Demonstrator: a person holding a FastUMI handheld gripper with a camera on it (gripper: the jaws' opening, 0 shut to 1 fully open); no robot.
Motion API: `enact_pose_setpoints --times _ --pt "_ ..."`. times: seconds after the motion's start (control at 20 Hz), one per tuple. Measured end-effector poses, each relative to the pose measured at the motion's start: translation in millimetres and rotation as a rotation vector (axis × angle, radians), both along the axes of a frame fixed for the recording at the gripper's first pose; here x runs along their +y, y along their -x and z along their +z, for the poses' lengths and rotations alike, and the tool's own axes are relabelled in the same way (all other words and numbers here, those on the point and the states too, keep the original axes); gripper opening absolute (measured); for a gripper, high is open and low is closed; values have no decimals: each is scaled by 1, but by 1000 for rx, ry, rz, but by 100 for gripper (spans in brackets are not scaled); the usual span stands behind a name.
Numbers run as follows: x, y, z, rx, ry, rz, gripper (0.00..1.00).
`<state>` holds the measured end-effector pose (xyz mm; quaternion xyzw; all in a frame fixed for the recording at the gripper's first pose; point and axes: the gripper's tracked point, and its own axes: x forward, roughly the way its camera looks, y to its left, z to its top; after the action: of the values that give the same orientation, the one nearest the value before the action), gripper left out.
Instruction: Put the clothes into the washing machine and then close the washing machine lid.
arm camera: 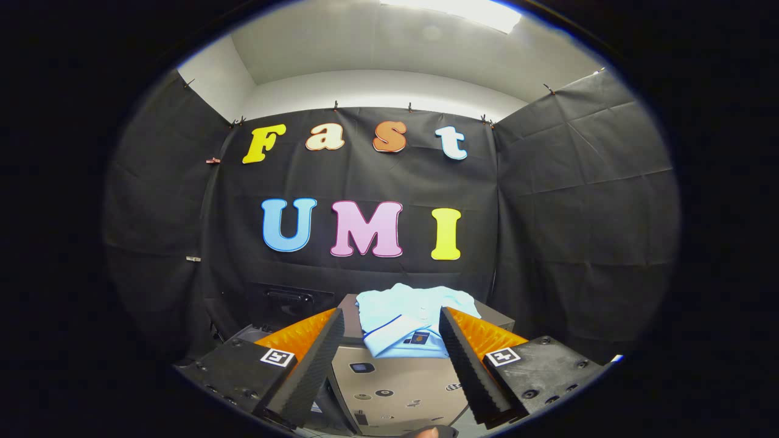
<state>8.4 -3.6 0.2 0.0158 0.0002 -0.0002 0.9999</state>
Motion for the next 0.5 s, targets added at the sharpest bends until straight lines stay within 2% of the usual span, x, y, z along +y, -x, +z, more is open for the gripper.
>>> enact_pose_setpoints --times 0.5 --pt "2 -6 -6 13 -24 20 98"
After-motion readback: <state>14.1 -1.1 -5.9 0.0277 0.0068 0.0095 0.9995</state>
